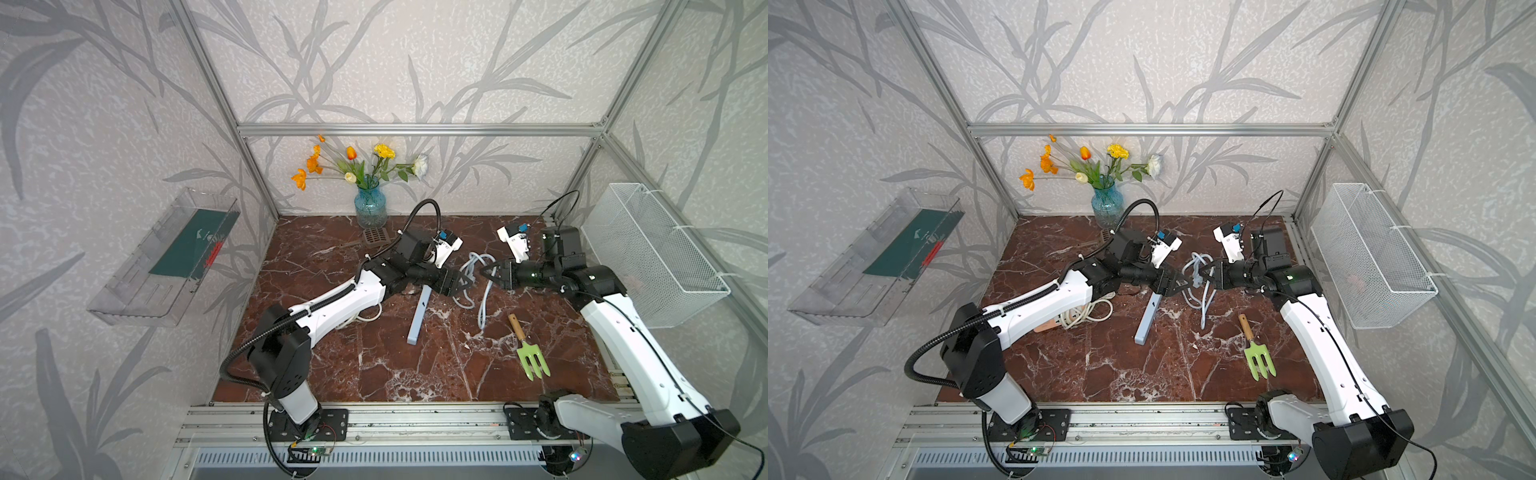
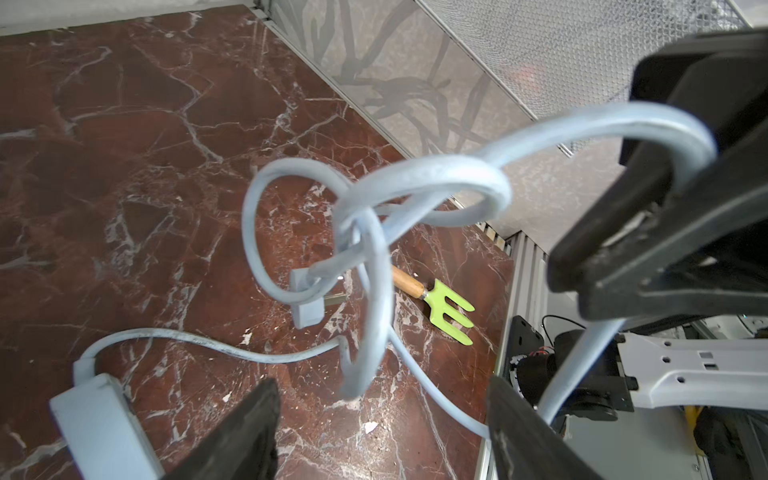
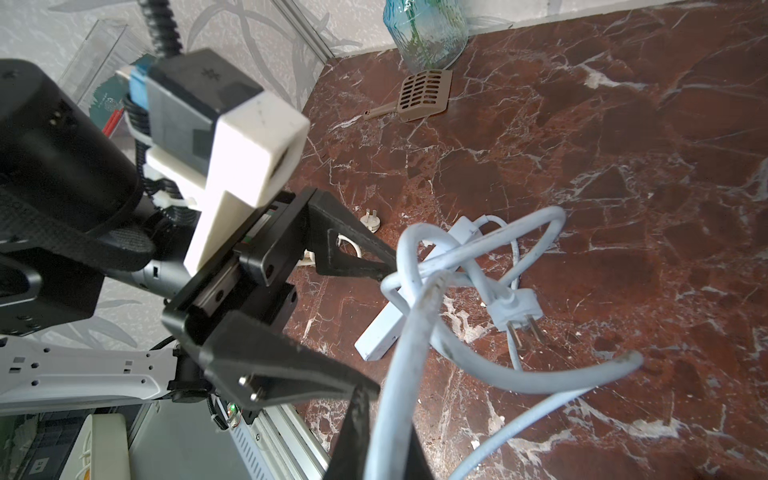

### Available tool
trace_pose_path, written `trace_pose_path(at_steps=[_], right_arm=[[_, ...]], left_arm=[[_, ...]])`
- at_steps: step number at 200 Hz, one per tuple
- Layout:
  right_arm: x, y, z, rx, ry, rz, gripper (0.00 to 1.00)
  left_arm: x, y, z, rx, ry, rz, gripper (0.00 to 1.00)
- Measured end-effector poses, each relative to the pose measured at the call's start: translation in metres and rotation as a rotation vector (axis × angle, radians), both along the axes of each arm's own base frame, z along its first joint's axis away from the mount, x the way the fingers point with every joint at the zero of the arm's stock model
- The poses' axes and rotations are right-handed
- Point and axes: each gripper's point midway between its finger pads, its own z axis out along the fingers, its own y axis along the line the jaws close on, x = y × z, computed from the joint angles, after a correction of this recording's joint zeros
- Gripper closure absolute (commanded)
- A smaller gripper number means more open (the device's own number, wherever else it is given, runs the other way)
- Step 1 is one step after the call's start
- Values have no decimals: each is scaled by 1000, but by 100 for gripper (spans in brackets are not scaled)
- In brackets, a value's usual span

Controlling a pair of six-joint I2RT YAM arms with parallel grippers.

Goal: Wrap the cord around the power strip
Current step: Adjust the power cord.

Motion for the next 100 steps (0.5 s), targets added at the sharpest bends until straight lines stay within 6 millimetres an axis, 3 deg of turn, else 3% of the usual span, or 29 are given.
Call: trace_pose_path(at_steps=[27, 42, 58, 83, 100], right_arm=[[-1, 3, 3, 17, -3, 13, 100], [-1, 4, 6, 31, -7, 17, 100], [0, 6, 9, 47, -13, 20, 100], [1, 8, 12, 60, -21, 24, 100], [2, 5, 9, 47, -15, 12, 100]], left_arm=[[15, 5, 1, -16, -9, 36, 40], [19, -3, 0, -36, -5, 31, 44], [15, -19, -6, -52, 11, 4, 58], [10, -32, -21, -44, 33, -21, 100], [20, -21, -27, -18, 36, 7, 100]])
